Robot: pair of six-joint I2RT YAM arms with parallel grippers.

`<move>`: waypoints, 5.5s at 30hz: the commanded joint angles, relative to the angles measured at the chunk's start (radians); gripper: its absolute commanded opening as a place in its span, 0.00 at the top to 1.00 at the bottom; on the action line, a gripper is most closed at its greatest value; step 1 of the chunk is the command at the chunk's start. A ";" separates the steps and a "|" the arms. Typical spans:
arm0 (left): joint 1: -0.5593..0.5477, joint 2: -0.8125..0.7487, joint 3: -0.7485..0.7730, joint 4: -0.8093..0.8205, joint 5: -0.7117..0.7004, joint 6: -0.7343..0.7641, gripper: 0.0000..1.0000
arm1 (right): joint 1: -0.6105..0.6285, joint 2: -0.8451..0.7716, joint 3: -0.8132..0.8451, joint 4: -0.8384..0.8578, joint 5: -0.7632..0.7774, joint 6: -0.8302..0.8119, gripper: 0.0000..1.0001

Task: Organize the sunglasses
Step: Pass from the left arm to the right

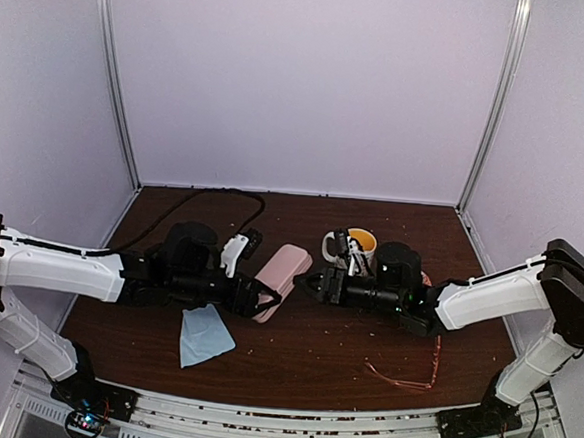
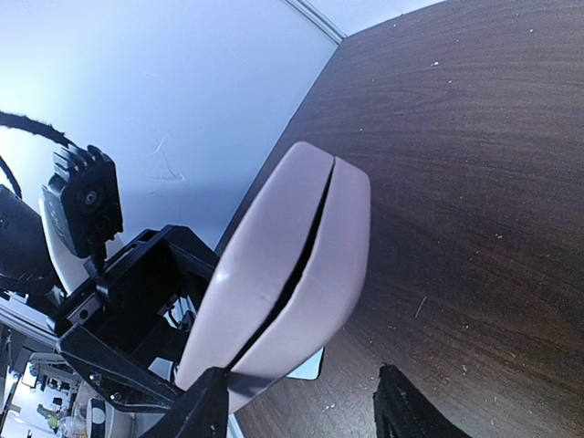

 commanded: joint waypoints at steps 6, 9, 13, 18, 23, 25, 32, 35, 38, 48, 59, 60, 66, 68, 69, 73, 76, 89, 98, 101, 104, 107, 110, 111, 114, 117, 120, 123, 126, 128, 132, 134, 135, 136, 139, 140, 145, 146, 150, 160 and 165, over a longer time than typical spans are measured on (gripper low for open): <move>-0.028 -0.031 -0.004 0.259 0.128 0.038 0.74 | -0.022 0.027 -0.022 0.007 0.079 0.048 0.44; -0.028 -0.039 -0.021 0.282 0.112 0.025 0.75 | -0.023 0.030 -0.029 0.033 0.063 0.051 0.44; -0.028 -0.050 -0.040 0.307 0.099 0.020 0.76 | -0.023 0.041 -0.035 0.076 0.038 0.063 0.43; -0.028 -0.059 -0.055 0.340 0.093 0.019 0.76 | -0.024 0.044 -0.032 0.078 0.032 0.075 0.43; -0.028 -0.048 -0.050 0.349 0.108 0.020 0.75 | -0.024 0.029 -0.019 0.022 0.047 0.066 0.45; -0.028 -0.042 -0.051 0.359 0.116 0.024 0.75 | -0.024 0.022 -0.015 -0.001 0.051 0.066 0.46; -0.031 -0.022 -0.033 0.351 0.123 0.060 0.74 | -0.024 0.001 0.007 -0.025 0.047 0.082 0.47; -0.046 -0.011 -0.012 0.306 0.095 0.100 0.74 | -0.024 0.008 0.017 -0.008 0.034 0.110 0.47; -0.056 -0.004 -0.005 0.299 0.081 0.119 0.74 | -0.024 0.018 0.020 0.017 0.027 0.143 0.48; -0.060 -0.032 -0.052 0.391 0.094 0.104 0.72 | -0.028 0.065 -0.038 0.150 0.046 0.196 0.51; -0.060 -0.059 -0.098 0.454 0.093 0.089 0.71 | -0.027 0.082 -0.041 0.131 0.050 0.203 0.54; -0.060 -0.062 -0.105 0.463 0.091 0.087 0.71 | -0.028 0.081 -0.044 0.132 0.053 0.207 0.54; -0.060 -0.075 -0.115 0.474 0.082 0.084 0.71 | -0.031 0.089 -0.066 0.180 0.050 0.233 0.54; -0.060 -0.076 -0.117 0.476 0.081 0.084 0.71 | -0.031 0.093 -0.075 0.204 0.049 0.240 0.54; -0.060 -0.077 -0.119 0.477 0.081 0.083 0.71 | -0.031 0.093 -0.077 0.208 0.047 0.242 0.54; -0.060 -0.072 -0.117 0.481 0.077 0.081 0.71 | -0.030 0.094 -0.076 0.226 0.041 0.249 0.53; -0.060 -0.059 -0.099 0.453 0.080 0.089 0.71 | -0.030 0.093 -0.066 0.213 0.033 0.245 0.53; -0.110 -0.009 -0.009 0.292 0.021 0.213 0.72 | -0.030 0.125 -0.016 0.223 0.015 0.305 0.54; -0.112 -0.017 -0.017 0.286 -0.012 0.188 0.72 | -0.031 0.128 -0.019 0.244 0.025 0.317 0.61; -0.111 -0.020 -0.012 0.260 -0.050 0.159 0.73 | -0.033 0.125 -0.030 0.248 0.027 0.311 0.70; -0.103 -0.022 -0.015 0.254 -0.063 0.123 0.74 | -0.035 0.122 -0.038 0.252 0.024 0.301 0.84; -0.091 -0.021 -0.014 0.239 -0.065 0.102 0.74 | -0.037 0.117 -0.043 0.249 0.023 0.292 0.92; -0.090 -0.003 0.028 0.161 -0.077 0.132 0.67 | -0.037 0.104 -0.036 0.224 0.025 0.294 1.00; -0.091 0.011 0.054 0.116 -0.074 0.155 0.65 | -0.037 0.102 -0.034 0.220 0.026 0.294 1.00; -0.095 0.063 0.123 0.014 -0.084 0.193 0.62 | -0.037 0.097 -0.020 0.215 0.018 0.296 1.00; -0.099 0.101 0.166 -0.047 -0.109 0.199 0.59 | -0.036 0.094 -0.014 0.204 0.013 0.290 1.00; -0.105 0.121 0.199 -0.107 -0.163 0.197 0.53 | -0.037 0.091 -0.011 0.183 0.011 0.277 1.00; -0.107 0.133 0.223 -0.153 -0.206 0.199 0.45 | -0.037 0.094 -0.011 0.176 0.005 0.276 1.00; -0.113 0.152 0.250 -0.199 -0.247 0.210 0.37 | -0.037 0.097 -0.007 0.174 -0.002 0.276 1.00; -0.117 0.169 0.271 -0.229 -0.266 0.220 0.35 | -0.037 0.096 -0.002 0.163 -0.004 0.273 1.00; -0.124 0.196 0.306 -0.280 -0.295 0.233 0.32 | -0.037 0.097 0.009 0.154 -0.009 0.268 1.00; -0.124 0.202 0.314 -0.300 -0.314 0.229 0.27 | -0.036 0.096 0.013 0.141 -0.009 0.261 1.00; -0.124 0.203 0.315 -0.306 -0.326 0.223 0.23 | -0.037 0.096 0.013 0.134 -0.008 0.257 1.00; -0.124 0.201 0.313 -0.309 -0.340 0.217 0.21 | -0.037 0.096 0.013 0.129 -0.005 0.252 1.00; -0.124 0.192 0.306 -0.308 -0.358 0.206 0.12 | -0.037 0.096 0.006 0.116 0.000 0.239 1.00; -0.124 0.188 0.303 -0.306 -0.363 0.201 0.11 | -0.037 0.098 0.005 0.109 0.001 0.233 1.00; -0.124 0.175 0.292 -0.296 -0.378 0.192 0.10 | -0.037 0.099 -0.007 0.102 -0.001 0.216 1.00; -0.124 0.178 0.290 -0.296 -0.379 0.192 0.11 | -0.035 0.098 -0.008 0.103 -0.005 0.216 1.00; -0.124 0.196 0.301 -0.287 -0.314 0.203 0.04 | -0.035 0.093 -0.013 0.100 -0.003 0.218 1.00; -0.143 0.262 0.348 -0.312 -0.280 0.221 0.02 | -0.033 0.100 -0.003 0.100 -0.005 0.225 1.00; -0.143 0.277 0.363 -0.347 -0.361 0.212 0.02 | -0.032 0.098 -0.003 0.095 -0.007 0.220 1.00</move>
